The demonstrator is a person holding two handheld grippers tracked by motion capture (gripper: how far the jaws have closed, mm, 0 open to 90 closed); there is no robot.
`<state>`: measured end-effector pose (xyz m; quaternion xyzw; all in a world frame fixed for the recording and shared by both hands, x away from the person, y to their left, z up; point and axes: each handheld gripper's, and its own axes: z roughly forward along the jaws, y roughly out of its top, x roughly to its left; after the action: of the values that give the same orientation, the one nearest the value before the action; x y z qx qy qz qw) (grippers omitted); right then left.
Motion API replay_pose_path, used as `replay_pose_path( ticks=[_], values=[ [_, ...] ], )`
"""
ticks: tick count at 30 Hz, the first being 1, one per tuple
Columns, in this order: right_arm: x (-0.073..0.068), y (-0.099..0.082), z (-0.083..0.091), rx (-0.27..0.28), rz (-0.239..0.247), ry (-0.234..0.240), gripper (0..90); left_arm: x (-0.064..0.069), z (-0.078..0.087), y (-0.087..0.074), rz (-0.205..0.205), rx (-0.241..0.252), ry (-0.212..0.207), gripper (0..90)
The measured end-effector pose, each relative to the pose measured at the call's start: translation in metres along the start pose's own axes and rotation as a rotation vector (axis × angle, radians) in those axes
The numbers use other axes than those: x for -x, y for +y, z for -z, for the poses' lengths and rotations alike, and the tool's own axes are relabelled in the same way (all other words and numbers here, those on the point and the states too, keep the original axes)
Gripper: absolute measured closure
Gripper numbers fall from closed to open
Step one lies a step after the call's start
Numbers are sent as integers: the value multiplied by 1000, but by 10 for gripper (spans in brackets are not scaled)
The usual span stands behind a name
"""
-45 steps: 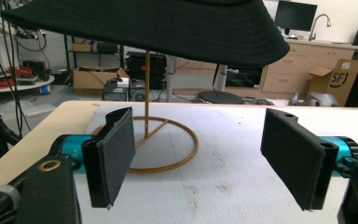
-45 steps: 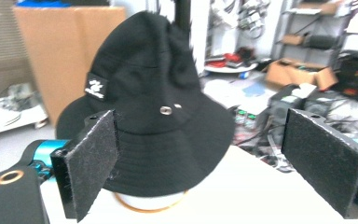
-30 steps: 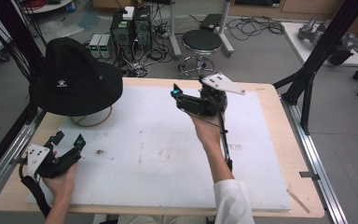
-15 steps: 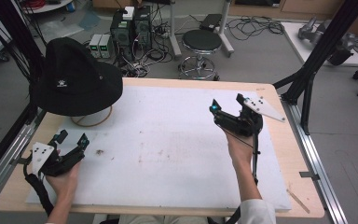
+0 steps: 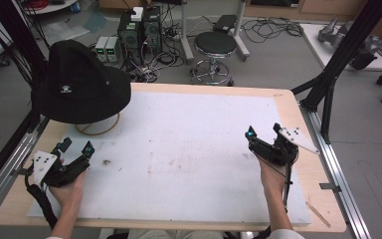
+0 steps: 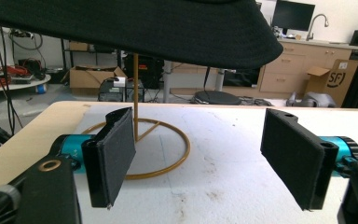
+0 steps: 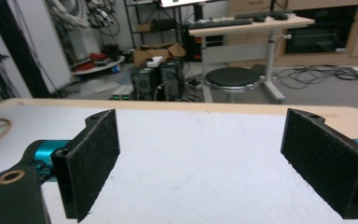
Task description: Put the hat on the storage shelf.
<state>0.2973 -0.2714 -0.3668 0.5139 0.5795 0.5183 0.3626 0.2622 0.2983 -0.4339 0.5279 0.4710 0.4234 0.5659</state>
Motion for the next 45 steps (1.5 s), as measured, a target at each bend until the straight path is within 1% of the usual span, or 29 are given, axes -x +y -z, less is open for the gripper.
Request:
replay_pose_path(
  ticks=[1,2,5,7,8,11,13,14,15,16,17,19,20,23,24,26,28,29,33,35,37,38,42,45],
  values=[
    [0,0,0,0,0,0,107,0,0,0,0,0,0,262],
    [2,-8,2,-4,11,-19,107,0,0,0,1,0,0,263],
    [6,-21,4,-21,10,-35,107,0,-1,0,3,0,-2,263],
    [7,-23,4,-21,9,-41,107,1,-1,0,-2,-1,-3,263],
    [10,-32,4,-27,8,-57,107,1,-1,0,-2,-1,-4,263],
    [14,-42,6,-20,11,-77,107,1,-2,0,-3,0,-7,263],
    [16,-44,6,-30,-4,-87,106,1,-2,0,-1,0,-6,263],
    [17,-44,7,-19,-8,-90,107,1,-2,0,-1,-1,-5,263],
    [17,-44,7,-19,-8,-90,107,1,-2,0,0,-1,-5,263],
    [19,-47,9,-4,-13,-104,107,1,-2,0,0,-1,-5,263],
    [19,-47,9,-4,-13,-104,107,1,-2,0,1,-2,-6,263],
    [22,-55,8,-18,-30,-108,107,1,-2,-1,6,-4,-8,263],
    [24,-56,8,-22,-29,-111,107,1,-2,-1,7,-5,-9,262],
    [25,-57,9,-14,-38,-121,107,1,-2,-1,7,-5,-11,262],
    [25,-56,10,4,-34,-131,107,2,-2,-1,8,-4,-15,263],
    [25,-55,11,12,-41,-133,107,2,-2,-1,10,-3,-18,263],
    [25,-56,10,13,-40,-135,107,1,-2,-1,22,0,-18,263],
    [25,-56,8,4,-47,-127,107,0,-1,-1,21,0,-14,263],
    [25,-57,6,-4,-49,-123,107,-1,0,0,22,1,-9,262],
    [25,-57,7,-3,-52,-121,107,-1,1,0,25,3,-5,263],
    [25,-56,8,3,-52,-130,107,-1,0,0,26,2,-2,263],
    [25,-56,8,2,-59,-126,107,-1,0,0,26,2,-1,263],
    [26,-57,8,-2,-68,-125,107,0,-1,0,21,-1,-6,263],
    [25,-57,8,-4,-66,-124,107,1,-2,-1,20,-3,-10,263]
  ],
)
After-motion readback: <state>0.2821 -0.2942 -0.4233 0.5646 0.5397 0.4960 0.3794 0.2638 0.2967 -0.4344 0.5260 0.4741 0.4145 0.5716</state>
